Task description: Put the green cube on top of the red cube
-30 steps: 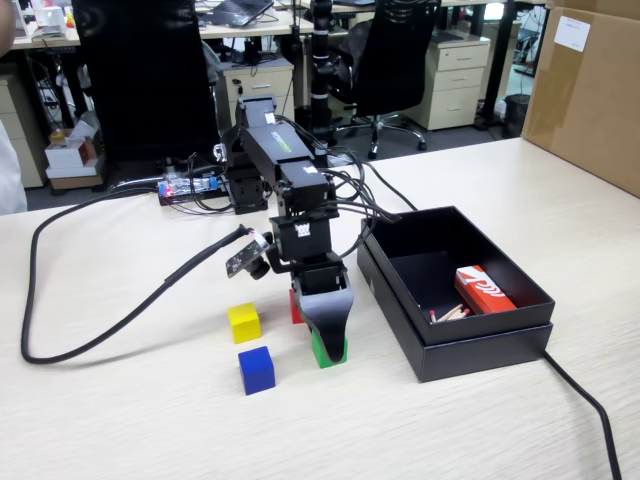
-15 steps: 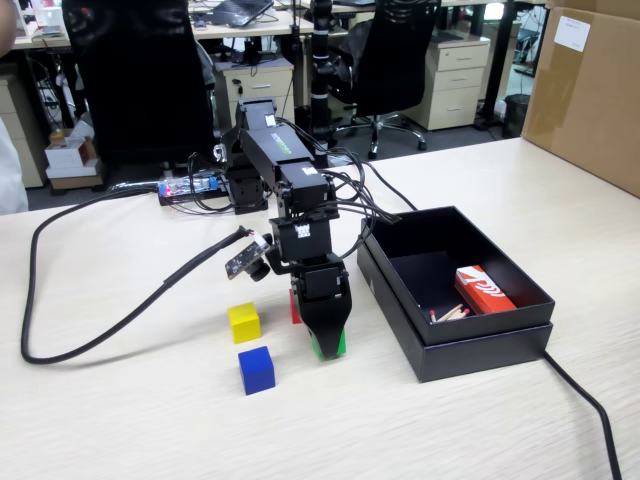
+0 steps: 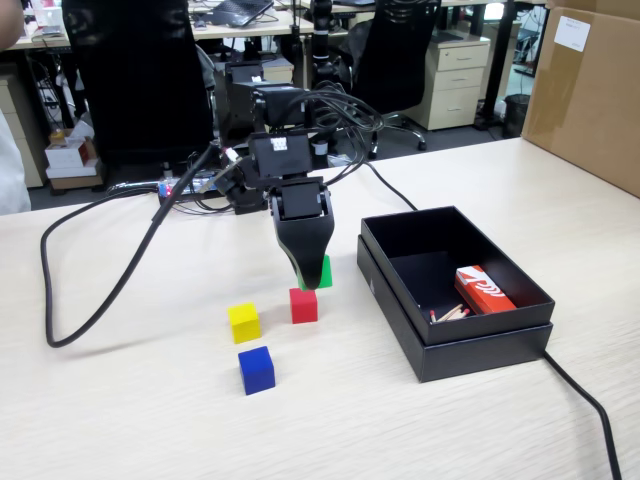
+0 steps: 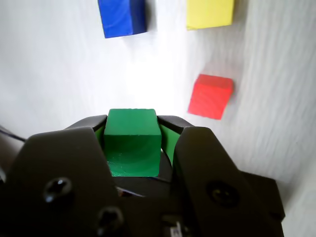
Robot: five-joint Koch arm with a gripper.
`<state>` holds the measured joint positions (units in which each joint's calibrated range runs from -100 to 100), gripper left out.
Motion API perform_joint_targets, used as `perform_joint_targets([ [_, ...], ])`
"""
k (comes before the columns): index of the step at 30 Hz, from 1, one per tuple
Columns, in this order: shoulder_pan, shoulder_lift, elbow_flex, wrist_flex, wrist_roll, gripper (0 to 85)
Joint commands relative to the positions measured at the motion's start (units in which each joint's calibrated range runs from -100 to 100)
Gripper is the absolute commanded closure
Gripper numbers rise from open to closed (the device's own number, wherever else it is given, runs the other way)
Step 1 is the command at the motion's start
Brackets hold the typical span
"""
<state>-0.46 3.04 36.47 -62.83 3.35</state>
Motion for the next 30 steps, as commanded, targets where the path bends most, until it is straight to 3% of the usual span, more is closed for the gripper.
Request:
perform_joint_targets([
  [1,0.4,-10.8,-1.8,-0.4,1.0,84.6],
  [30,0.8,-11.8,-20.1,-0.4,3.7,84.6],
])
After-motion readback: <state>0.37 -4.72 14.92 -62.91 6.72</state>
